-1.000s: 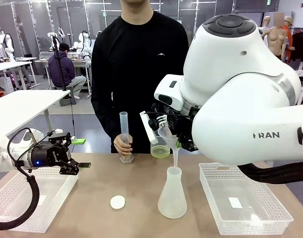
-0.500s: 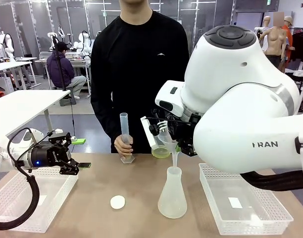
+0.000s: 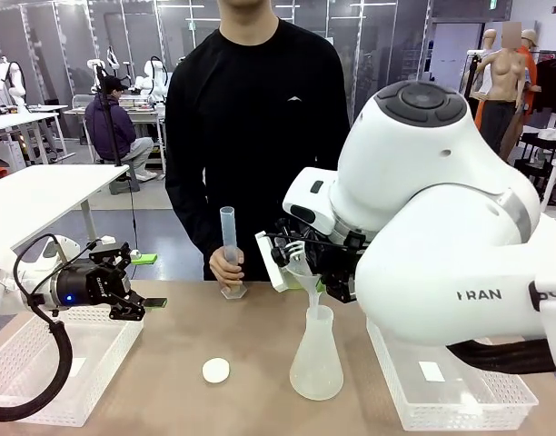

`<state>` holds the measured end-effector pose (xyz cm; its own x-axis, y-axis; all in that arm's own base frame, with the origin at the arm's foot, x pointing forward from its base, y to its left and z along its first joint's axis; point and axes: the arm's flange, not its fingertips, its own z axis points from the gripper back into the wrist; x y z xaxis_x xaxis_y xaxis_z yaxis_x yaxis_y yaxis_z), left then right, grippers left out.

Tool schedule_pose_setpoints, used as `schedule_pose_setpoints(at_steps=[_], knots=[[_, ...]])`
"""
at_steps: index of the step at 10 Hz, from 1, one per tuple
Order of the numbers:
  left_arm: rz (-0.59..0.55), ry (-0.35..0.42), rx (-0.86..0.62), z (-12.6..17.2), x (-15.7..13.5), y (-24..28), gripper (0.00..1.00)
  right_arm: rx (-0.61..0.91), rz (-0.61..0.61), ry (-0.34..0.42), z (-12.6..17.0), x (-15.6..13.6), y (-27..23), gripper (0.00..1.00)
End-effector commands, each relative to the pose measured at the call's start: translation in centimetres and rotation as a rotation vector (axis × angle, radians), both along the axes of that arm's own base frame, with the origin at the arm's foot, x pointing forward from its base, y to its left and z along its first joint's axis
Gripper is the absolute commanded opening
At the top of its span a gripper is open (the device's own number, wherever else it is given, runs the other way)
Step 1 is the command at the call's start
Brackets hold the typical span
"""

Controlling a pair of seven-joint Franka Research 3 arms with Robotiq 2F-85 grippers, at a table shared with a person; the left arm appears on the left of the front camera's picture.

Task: Prepare the solutions needed for the experiment.
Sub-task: Pick up the Plastic Funnel and insert it into the Big flask.

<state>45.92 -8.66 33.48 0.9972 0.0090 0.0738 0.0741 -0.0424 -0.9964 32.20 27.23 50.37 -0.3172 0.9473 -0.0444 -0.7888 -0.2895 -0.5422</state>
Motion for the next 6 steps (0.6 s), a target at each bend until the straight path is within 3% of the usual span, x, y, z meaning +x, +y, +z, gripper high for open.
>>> schedule_pose_setpoints(at_steps=[1, 6], knots=[[0.004, 0.004, 0.005, -0.1, 0.4, -0.2, 1.00, 0.019, -0.002, 0.010, -1.4, 0.4, -0.1, 0.03], [0.004, 0.004, 0.005, -0.1, 0.4, -0.2, 1.00, 0.005, -0.010, 0.044, -3.8, 0.5, -0.2, 0.03]])
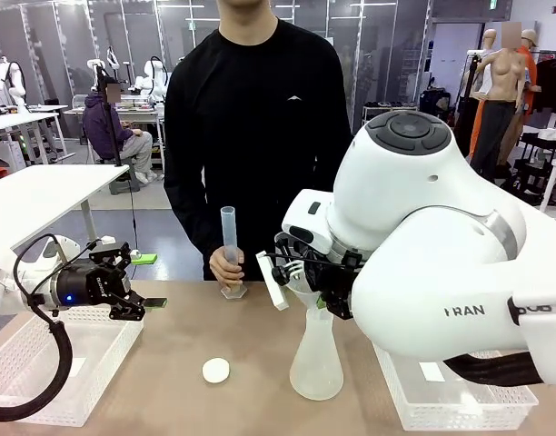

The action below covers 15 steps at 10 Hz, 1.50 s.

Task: Prepare the solutions needed for the experiment.
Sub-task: Pick up the Plastic Funnel and insert it into the Big flask.

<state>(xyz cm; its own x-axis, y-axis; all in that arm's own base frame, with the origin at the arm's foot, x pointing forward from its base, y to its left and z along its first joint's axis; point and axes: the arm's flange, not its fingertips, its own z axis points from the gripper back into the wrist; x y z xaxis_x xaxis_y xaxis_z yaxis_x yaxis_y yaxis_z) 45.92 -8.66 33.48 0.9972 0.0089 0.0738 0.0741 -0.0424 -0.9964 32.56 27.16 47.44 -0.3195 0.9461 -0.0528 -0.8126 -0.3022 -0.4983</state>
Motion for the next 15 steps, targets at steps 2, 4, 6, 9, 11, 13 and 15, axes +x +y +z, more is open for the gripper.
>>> schedule_pose_setpoints(at_steps=[2, 4, 6, 9, 11, 13, 15], knots=[[0.004, 0.004, 0.005, -0.1, 0.4, -0.2, 1.00, 0.006, -0.028, 0.006, -1.6, 0.2, -0.3, 0.03], [0.004, 0.004, 0.005, -0.1, 0.4, -0.2, 1.00, 0.003, -0.040, 0.009, -2.3, 0.2, -0.4, 0.03], [0.004, 0.004, 0.005, -0.1, 0.4, -0.2, 1.00, -0.001, -0.055, -0.007, -2.8, 0.2, -0.5, 0.03], [0.004, 0.004, 0.005, -0.1, 0.4, -0.2, 1.00, 0.021, -0.044, 0.002, -3.3, -0.1, -0.8, 0.25], [0.004, 0.004, 0.005, -0.1, 0.4, -0.2, 1.00, 0.034, -0.029, -0.013, -3.3, -0.4, -0.8, 0.45], [0.004, 0.004, 0.005, -0.1, 0.4, -0.2, 1.00, 0.030, -0.021, -0.024, -3.0, -0.4, -0.9, 0.64], [0.004, 0.004, 0.005, -0.1, 0.4, -0.2, 1.00, 0.008, -0.025, -0.018, -2.5, -0.4, -1.0, 0.84]])
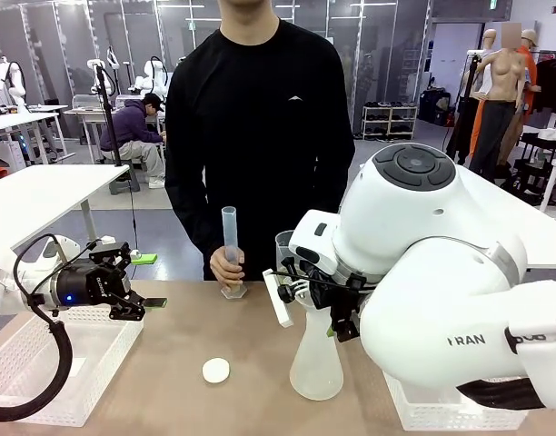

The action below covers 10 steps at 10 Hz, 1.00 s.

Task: Prepare the solutions needed for the experiment.
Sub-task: Pick up the Plastic Funnel and insert it into the Big flask, then once the solution is in the Big flask , pick up the Plastic Funnel and place it back into the right Organizing basket.

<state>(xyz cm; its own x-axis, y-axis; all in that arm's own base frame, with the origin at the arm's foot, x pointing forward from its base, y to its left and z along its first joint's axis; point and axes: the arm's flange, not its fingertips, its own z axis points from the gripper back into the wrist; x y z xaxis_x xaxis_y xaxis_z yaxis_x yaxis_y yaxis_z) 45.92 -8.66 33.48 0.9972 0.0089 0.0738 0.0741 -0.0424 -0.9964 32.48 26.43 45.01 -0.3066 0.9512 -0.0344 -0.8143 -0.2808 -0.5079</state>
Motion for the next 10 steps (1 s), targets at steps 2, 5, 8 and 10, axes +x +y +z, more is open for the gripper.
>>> schedule_pose_setpoints(at_steps=[2, 5, 8, 10], knots=[[0.004, 0.004, 0.005, -0.07, 0.39, -0.20, 1.00, -0.043, -0.015, 0.005, 0.53, 0.33, -0.78, 1.00], [0.004, 0.004, 0.005, -0.07, 0.39, -0.20, 1.00, -0.018, -0.004, 0.002, 0.03, 0.09, -0.32, 1.00], [0.004, 0.004, 0.005, -0.07, 0.39, -0.20, 1.00, -0.018, -0.004, 0.002, 0.03, 0.09, -0.32, 1.00], [0.004, 0.004, 0.005, -0.07, 0.39, -0.20, 1.00, -0.018, -0.004, 0.002, 0.03, 0.09, -0.32, 1.00]])
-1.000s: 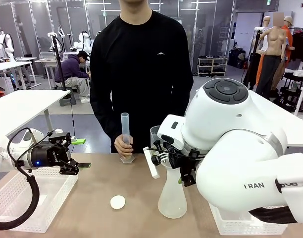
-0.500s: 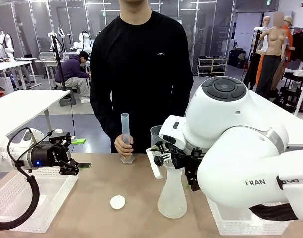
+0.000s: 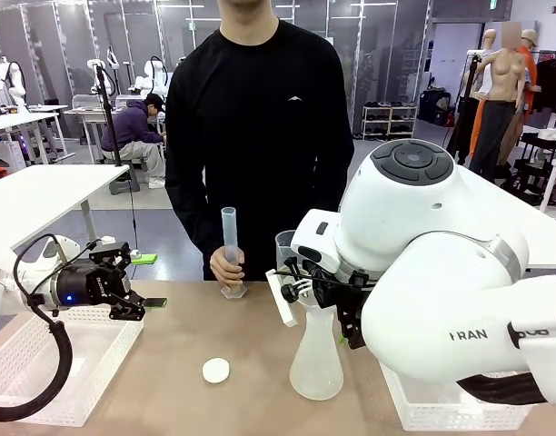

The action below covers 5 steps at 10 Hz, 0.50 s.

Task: Prepare the solutions needed for the experiment.
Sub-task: Once the solution is in the Big flask , pick up the Plastic Funnel and place it back into the right Organizing basket.

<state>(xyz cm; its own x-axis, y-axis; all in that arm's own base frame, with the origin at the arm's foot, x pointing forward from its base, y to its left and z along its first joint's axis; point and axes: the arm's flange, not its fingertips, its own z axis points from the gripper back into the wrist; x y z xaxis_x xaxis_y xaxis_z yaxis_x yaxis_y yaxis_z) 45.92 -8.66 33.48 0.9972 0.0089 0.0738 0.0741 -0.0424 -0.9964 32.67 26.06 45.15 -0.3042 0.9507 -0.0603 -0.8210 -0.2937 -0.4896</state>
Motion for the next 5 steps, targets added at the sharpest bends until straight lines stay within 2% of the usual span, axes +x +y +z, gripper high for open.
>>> schedule_pose_setpoints(at_steps=[1, 3, 4, 5], knots=[[0.004, 0.004, 0.005, -0.1, 0.4, -0.2, 1.00, 0.013, -0.001, -0.009, -0.1, -0.1, 0.1, 1.00], [0.004, 0.004, 0.005, -0.1, 0.4, -0.2, 1.00, 0.000, 0.000, 0.000, 0.0, 0.0, 0.0, 1.00], [0.004, 0.004, 0.005, -0.1, 0.4, -0.2, 1.00, 0.077, -0.059, -0.020, 2.5, -1.1, 0.1, 1.00], [0.004, 0.004, 0.005, -0.1, 0.4, -0.2, 1.00, 0.145, -0.089, -0.075, 4.9, -1.7, -0.2, 1.00]])
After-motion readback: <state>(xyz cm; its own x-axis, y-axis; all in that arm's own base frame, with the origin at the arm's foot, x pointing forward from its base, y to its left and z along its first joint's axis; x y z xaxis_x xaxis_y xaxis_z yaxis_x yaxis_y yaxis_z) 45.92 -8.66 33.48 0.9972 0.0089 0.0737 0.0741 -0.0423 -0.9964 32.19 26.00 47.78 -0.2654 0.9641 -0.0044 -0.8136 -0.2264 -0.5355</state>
